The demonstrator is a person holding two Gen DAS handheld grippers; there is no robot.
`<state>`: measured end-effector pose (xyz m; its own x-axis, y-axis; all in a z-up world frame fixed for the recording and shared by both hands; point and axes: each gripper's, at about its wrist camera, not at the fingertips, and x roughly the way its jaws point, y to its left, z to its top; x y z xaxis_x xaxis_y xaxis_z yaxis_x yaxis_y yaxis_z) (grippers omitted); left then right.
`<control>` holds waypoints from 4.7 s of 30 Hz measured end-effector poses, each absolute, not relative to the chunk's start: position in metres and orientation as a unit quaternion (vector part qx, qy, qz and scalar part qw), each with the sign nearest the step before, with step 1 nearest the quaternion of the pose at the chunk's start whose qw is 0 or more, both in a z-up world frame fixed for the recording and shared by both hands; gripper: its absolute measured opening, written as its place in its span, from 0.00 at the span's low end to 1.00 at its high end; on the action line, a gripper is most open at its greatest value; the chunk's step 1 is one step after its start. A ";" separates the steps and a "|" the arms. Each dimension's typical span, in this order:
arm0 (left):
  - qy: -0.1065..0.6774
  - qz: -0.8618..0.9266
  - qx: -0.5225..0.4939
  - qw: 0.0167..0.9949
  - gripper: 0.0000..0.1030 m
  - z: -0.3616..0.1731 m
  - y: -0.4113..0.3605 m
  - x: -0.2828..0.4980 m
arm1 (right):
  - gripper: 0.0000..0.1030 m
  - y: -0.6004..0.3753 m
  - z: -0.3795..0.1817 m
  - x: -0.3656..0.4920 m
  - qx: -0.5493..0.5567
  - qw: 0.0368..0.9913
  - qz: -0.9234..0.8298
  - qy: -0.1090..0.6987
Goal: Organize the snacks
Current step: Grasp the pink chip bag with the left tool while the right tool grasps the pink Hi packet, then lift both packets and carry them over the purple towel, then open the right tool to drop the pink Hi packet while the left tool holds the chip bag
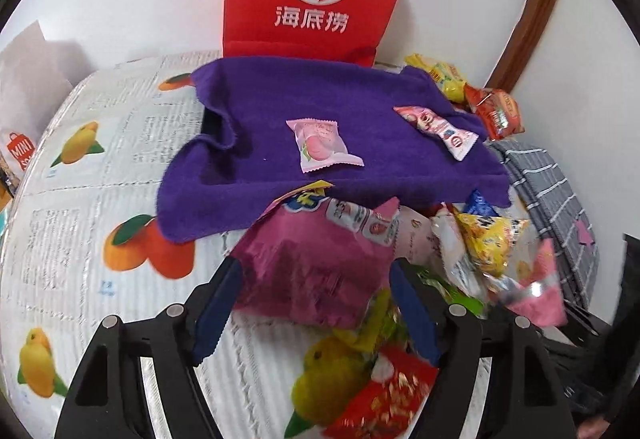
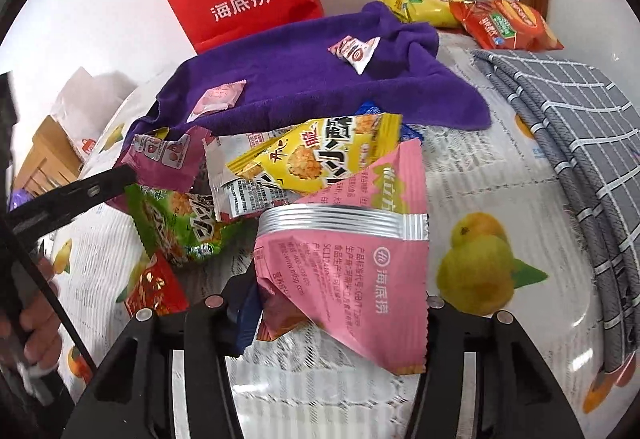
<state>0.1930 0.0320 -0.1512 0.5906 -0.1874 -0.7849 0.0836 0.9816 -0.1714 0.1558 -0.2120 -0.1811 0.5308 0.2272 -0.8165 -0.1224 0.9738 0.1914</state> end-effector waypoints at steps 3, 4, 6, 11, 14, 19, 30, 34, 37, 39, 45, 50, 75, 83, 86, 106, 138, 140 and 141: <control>0.451 -0.070 -0.049 0.888 0.80 -0.161 0.026 0.204 | 0.52 -0.215 -0.177 0.152 0.043 0.879 0.095 0.466; 0.452 -0.072 -0.044 0.888 0.81 -0.164 0.023 0.207 | 0.52 -0.216 -0.176 0.150 0.042 0.880 0.097 0.464; 0.442 -0.081 -0.047 0.892 0.88 -0.166 0.021 0.210 | 0.52 -0.218 -0.175 0.149 0.045 0.880 0.101 0.463; 0.433 -0.088 -0.033 0.897 0.90 -0.170 0.016 0.211 | 0.52 -0.219 -0.177 0.145 0.044 0.878 0.103 0.466; 0.428 -0.085 -0.026 0.899 0.75 -0.167 0.018 0.206 | 0.52 -0.218 -0.177 0.141 0.043 0.876 0.102 0.469; 0.426 -0.088 -0.022 0.900 0.62 -0.161 0.021 0.191 | 0.52 -0.220 -0.168 0.134 0.044 0.879 0.100 0.464; 0.402 -0.073 -0.023 0.912 0.59 -0.118 0.042 0.154 | 0.52 -0.221 -0.121 0.118 0.045 0.896 0.100 0.431; 0.388 -0.063 -0.027 0.919 0.59 -0.096 0.048 0.148 | 0.52 -0.219 -0.097 0.120 0.045 0.903 0.103 0.415; 0.379 -0.053 -0.029 0.923 0.59 -0.082 0.048 0.150 | 0.52 -0.216 -0.077 0.127 0.040 0.910 0.101 0.400; 0.374 -0.051 -0.028 0.926 0.59 -0.073 0.048 0.153 | 0.52 -0.215 -0.065 0.133 0.039 0.913 0.102 0.394; 0.355 -0.049 -0.038 0.933 0.59 -0.052 0.043 0.167 | 0.52 -0.207 -0.035 0.156 0.032 0.922 0.118 0.367; 0.351 -0.031 -0.024 0.936 0.59 -0.048 0.038 0.185 | 0.52 -0.205 -0.032 0.183 0.033 0.923 0.121 0.364; 0.353 -0.003 -0.055 0.934 0.59 -0.053 0.052 0.306 | 0.52 -0.168 -0.037 0.332 0.061 0.905 0.176 0.382; 0.389 0.002 -0.067 0.919 0.59 -0.078 0.064 0.321 | 0.52 -0.159 -0.057 0.350 0.049 0.897 0.178 0.402; 0.401 -0.001 -0.071 0.913 0.59 -0.087 0.064 0.325 | 0.52 -0.162 -0.063 0.354 0.043 0.893 0.173 0.413; 0.411 0.004 -0.066 0.909 0.59 -0.093 0.058 0.330 | 0.53 -0.166 -0.086 0.369 0.040 0.874 0.169 0.454; 0.414 0.010 -0.063 0.908 0.59 -0.092 0.059 0.331 | 0.53 -0.153 -0.117 0.376 0.036 0.842 0.189 0.504; 0.414 0.011 -0.064 0.908 0.59 -0.092 0.059 0.331 | 0.53 -0.153 -0.119 0.376 0.033 0.842 0.185 0.505; 0.414 0.011 -0.064 0.908 0.59 -0.092 0.059 0.331 | 0.53 -0.153 -0.119 0.376 0.033 0.842 0.184 0.507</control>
